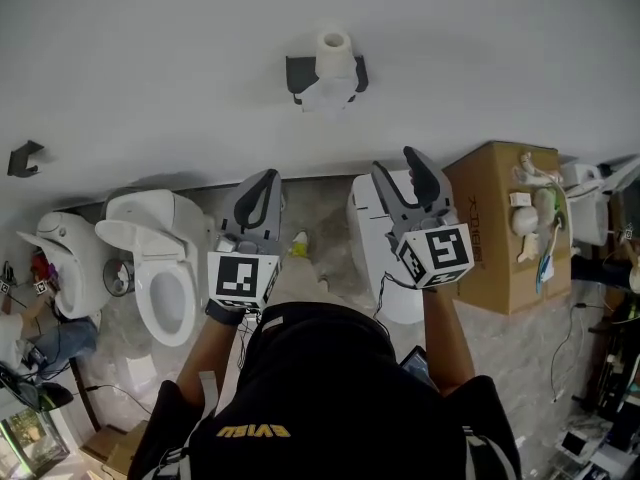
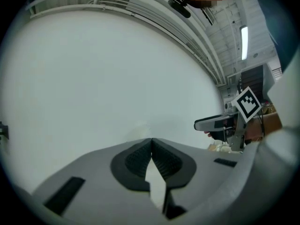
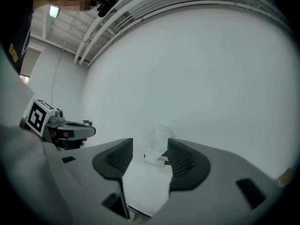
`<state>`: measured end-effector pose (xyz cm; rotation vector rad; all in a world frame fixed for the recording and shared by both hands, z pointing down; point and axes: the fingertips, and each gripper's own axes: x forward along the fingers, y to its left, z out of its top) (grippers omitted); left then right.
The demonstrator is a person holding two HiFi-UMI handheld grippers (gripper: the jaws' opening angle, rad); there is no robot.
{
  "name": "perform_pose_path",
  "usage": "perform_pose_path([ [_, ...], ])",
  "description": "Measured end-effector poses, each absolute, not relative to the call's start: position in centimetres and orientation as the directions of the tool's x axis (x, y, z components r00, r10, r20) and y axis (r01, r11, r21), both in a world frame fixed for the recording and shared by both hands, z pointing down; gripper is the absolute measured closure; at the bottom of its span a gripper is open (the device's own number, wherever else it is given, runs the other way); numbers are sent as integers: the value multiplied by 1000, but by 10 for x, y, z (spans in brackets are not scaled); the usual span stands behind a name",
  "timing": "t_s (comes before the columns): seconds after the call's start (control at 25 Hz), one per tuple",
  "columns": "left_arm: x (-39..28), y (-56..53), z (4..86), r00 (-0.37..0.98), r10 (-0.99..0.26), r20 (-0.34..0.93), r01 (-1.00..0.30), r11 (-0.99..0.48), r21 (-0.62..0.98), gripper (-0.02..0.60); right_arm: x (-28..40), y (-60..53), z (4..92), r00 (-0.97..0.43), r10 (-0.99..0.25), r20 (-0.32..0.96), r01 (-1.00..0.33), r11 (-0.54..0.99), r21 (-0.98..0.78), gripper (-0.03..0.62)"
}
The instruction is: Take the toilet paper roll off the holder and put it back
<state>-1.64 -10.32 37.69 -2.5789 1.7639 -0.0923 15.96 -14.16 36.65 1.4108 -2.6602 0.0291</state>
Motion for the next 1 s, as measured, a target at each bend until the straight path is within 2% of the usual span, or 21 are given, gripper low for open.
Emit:
perform_pose_path([
  [0.12, -18, -98, 375, 353, -935, 34, -934, -354, -50, 571, 158, -137, 364, -562, -819, 118, -820, 570, 47, 369],
  [0.44, -13, -90, 371, 355, -935, 18, -933, -356, -56, 571, 158, -129, 358, -572, -812, 113, -813, 580, 49, 449],
  [0.72, -11, -83, 370, 355, -935, 17, -933, -356, -57, 571, 158, -121, 359, -568, -815, 112, -815, 577, 63, 588],
  [1.0, -8, -79, 371, 362, -932, 18, -930, -363, -57, 571, 155, -113, 361, -589, -797, 133, -798, 600, 56, 600],
])
